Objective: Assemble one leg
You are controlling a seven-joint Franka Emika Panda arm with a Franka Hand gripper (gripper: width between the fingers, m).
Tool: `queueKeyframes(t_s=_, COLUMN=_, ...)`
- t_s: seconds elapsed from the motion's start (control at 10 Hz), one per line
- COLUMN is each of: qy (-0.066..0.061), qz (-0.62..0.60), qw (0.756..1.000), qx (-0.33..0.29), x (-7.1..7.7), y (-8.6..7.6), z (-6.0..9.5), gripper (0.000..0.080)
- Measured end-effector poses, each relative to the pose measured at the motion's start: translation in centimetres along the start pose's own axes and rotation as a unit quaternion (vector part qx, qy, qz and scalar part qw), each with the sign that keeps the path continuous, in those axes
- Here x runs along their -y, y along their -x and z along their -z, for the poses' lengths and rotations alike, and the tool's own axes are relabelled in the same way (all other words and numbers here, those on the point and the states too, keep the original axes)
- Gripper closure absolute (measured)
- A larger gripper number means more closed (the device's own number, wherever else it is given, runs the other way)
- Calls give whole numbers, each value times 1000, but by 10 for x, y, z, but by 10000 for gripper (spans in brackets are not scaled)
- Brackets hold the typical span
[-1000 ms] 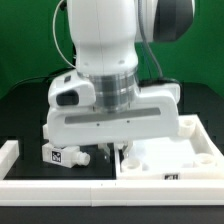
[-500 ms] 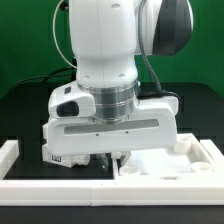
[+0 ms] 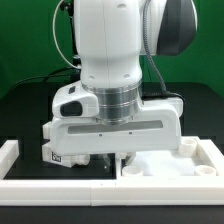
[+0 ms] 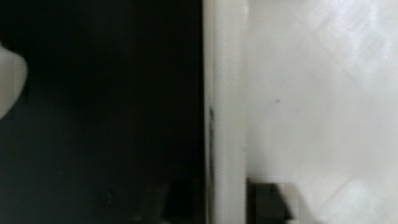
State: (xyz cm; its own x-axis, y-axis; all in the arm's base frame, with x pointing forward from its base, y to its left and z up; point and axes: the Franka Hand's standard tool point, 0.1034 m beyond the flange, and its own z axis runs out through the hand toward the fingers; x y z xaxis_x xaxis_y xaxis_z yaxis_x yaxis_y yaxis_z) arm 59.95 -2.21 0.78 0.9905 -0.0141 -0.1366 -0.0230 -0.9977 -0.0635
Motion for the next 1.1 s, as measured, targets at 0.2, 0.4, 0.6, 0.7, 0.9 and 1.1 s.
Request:
queueKeyframes(t_s=0.2, qy=-1, qz=1, qw=1000, qx=0, x=3, y=0, z=3, gripper=509)
queueKeyframes(t_s=0.4, qy=-1, qz=9, qw=1000, qx=10, x=25, y=27, z=33, gripper=210)
queueKeyframes(t_s=0.6, qy=2, qz=-3, qw=1000, qx=16, x=47, y=52, z=50, gripper=162)
queueKeyframes(t_s=0.7, qy=3, qz=-1, qw=1000, qx=17, x=58, y=60, z=53, gripper=153)
queueKeyframes(t_s=0.9, qy=2, qz=4, qw=999, qx=34, x=55, y=60, z=50, gripper=151)
queueKeyframes(t_s=1.1, qy=2, qz=5, qw=999, qx=36, x=57, y=62, z=48, gripper=151)
